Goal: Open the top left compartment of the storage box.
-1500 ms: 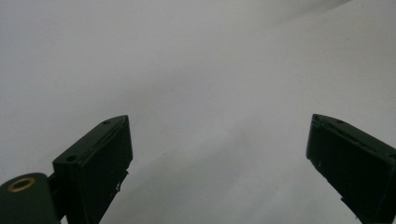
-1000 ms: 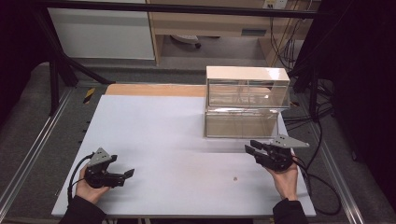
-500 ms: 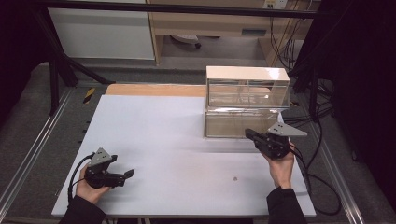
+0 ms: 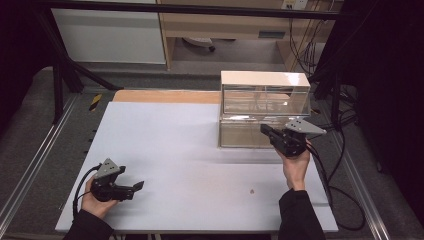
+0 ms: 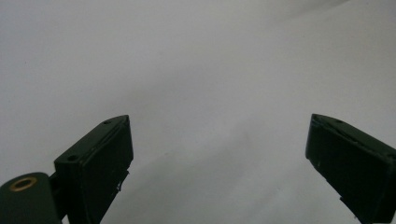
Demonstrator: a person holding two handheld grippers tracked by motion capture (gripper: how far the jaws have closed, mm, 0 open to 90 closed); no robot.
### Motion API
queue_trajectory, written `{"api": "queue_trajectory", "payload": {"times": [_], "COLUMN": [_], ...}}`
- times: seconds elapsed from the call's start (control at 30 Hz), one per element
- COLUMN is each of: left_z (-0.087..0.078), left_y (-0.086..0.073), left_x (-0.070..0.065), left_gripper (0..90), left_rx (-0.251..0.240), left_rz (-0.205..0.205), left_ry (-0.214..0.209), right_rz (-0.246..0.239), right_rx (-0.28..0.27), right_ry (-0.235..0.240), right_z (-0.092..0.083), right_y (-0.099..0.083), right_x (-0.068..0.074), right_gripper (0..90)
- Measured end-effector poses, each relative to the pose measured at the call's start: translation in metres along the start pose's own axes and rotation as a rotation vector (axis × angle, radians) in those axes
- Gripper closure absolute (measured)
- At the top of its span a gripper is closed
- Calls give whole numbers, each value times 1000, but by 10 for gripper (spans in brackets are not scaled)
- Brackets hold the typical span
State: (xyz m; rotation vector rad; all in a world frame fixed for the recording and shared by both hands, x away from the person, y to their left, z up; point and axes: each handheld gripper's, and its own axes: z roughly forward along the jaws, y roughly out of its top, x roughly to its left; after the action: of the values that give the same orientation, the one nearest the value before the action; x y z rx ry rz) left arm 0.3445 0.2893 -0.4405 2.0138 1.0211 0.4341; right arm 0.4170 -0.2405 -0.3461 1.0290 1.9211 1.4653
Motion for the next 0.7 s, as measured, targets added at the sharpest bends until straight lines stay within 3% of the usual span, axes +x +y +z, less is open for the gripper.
{"api": "queue_trajectory", "payload": {"times": [0.7], "left_z": [0], "left_y": [0], "left_x": [0], "left_gripper": [75], "left_rx": [0], "left_rz": [2], "left_ry": [1], "right_rz": [14], "right_rx": [-54], "right_ry": [-20], "right_z": [5], "right_y": [11], "right_x": [-5], "right_gripper": [900]}}
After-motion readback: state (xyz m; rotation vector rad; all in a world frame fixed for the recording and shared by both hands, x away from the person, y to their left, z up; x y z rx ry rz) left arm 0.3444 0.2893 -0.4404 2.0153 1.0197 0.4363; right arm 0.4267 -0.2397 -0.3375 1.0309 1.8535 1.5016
